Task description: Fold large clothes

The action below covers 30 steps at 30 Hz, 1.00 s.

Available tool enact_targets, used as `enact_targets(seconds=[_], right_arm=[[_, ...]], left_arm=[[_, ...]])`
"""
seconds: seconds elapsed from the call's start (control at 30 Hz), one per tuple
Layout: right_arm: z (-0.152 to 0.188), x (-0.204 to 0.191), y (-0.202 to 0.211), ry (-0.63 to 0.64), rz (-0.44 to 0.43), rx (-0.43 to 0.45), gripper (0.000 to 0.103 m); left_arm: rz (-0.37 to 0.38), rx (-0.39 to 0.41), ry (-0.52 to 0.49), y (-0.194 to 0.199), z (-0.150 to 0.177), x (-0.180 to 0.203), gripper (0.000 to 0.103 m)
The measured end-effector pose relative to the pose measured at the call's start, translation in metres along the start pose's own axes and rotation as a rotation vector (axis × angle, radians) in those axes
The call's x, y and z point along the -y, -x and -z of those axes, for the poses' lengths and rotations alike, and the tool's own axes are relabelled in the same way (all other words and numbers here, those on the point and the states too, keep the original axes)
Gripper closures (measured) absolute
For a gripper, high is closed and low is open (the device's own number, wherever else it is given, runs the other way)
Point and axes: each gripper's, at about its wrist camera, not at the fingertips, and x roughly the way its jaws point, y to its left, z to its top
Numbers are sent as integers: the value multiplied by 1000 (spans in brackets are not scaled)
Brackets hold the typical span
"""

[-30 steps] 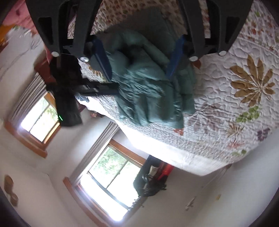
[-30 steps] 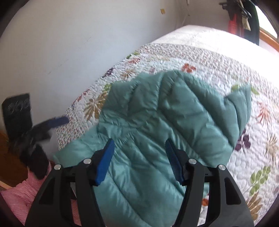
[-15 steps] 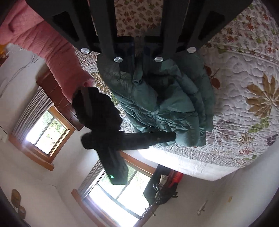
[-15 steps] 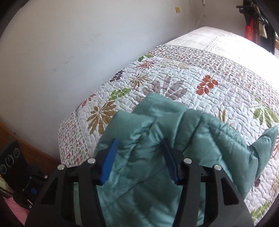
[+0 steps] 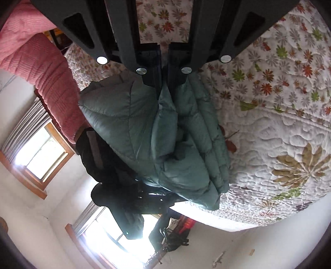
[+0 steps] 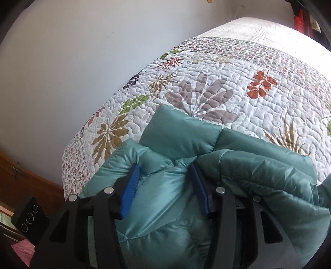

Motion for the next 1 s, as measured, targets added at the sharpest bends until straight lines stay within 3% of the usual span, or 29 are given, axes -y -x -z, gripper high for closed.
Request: enact_targets(seconds=[0.2,0.27,0.3,0.33,0.5,0.73,0.8,0.87,0.9,0.93,1.0], right_arm=[[8,7,13,-38,-26,22,51],[15,7,31,-54,-20,36,49],[19,6,41,-55,-16,43,47],[25,4,54,-52,-10,50,46],[65,-10,100,-40,53,32,44],[135,-27,133,-50,127,-11,44],[152,-31,138,-50,138,-5,44],[165,-32,139,-53,156,2,44],[169,-32,138,-59,152,0,44],[172,-31,136,-68,147,-3,44],[177,-30,132,-74,153,-6,44]], left_arm=[[-9,-37,2,6,0,2,94],[-18,-40,-4,16,-4,3,87],[-31,-30,-9,23,-8,3,80],[-46,-18,-10,29,-12,4,65],[-64,34,9,38,-55,-2,52],[-66,-5,63,-3,-119,-15,45],[-78,-28,95,-15,-133,-22,46],[-57,-53,125,-27,-139,-29,53],[-45,-63,142,-31,-141,-32,69],[-28,-69,160,-34,-140,-34,77],[-24,-53,163,-32,-137,-34,87]])
